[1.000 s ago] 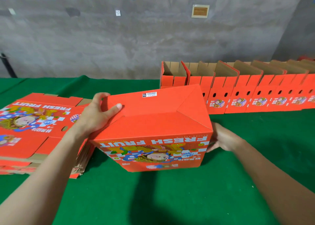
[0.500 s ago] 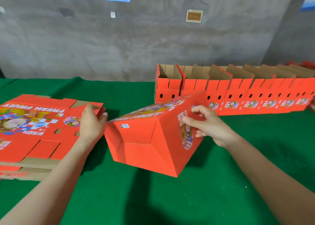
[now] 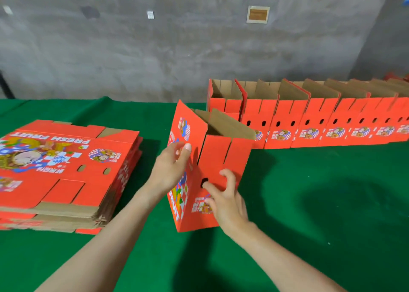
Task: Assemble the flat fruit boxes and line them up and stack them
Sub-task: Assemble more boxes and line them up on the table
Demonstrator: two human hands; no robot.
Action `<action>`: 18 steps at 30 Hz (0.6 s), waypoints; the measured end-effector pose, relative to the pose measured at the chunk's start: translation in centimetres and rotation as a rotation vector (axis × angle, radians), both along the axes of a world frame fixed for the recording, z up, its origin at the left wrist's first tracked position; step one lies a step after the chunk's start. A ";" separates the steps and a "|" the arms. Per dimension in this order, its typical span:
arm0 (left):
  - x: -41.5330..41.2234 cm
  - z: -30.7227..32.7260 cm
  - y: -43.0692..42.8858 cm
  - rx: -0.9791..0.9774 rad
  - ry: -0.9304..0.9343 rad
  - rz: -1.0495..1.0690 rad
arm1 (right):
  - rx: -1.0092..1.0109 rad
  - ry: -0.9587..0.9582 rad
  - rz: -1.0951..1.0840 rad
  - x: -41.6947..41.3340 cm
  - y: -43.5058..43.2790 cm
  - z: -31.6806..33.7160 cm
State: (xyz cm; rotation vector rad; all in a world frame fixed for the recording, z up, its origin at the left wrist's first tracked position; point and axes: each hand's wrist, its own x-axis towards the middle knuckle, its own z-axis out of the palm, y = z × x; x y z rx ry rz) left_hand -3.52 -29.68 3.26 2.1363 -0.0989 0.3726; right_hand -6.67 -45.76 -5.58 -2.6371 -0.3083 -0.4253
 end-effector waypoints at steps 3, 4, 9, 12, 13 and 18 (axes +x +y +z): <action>0.4 0.1 0.3 -0.058 0.032 -0.009 | 0.038 -0.065 0.062 0.0 0.7 -1.1; 0.6 0.3 0.5 -0.079 0.034 -0.011 | 0.051 -0.064 0.103 -0.1 1.1 -1.0; 2.1 0.3 1.8 -0.074 0.113 0.002 | -0.132 0.019 0.171 0.3 1.1 -2.5; 2.8 -0.2 2.7 -0.046 0.179 0.012 | -0.168 -0.042 0.091 0.2 1.4 -3.2; 3.0 -0.4 3.0 -0.049 0.176 0.003 | -0.224 -0.050 0.061 0.4 1.8 -3.4; 4.4 -1.3 4.1 0.038 0.074 -0.012 | -0.304 0.096 0.025 2.6 4.2 -4.3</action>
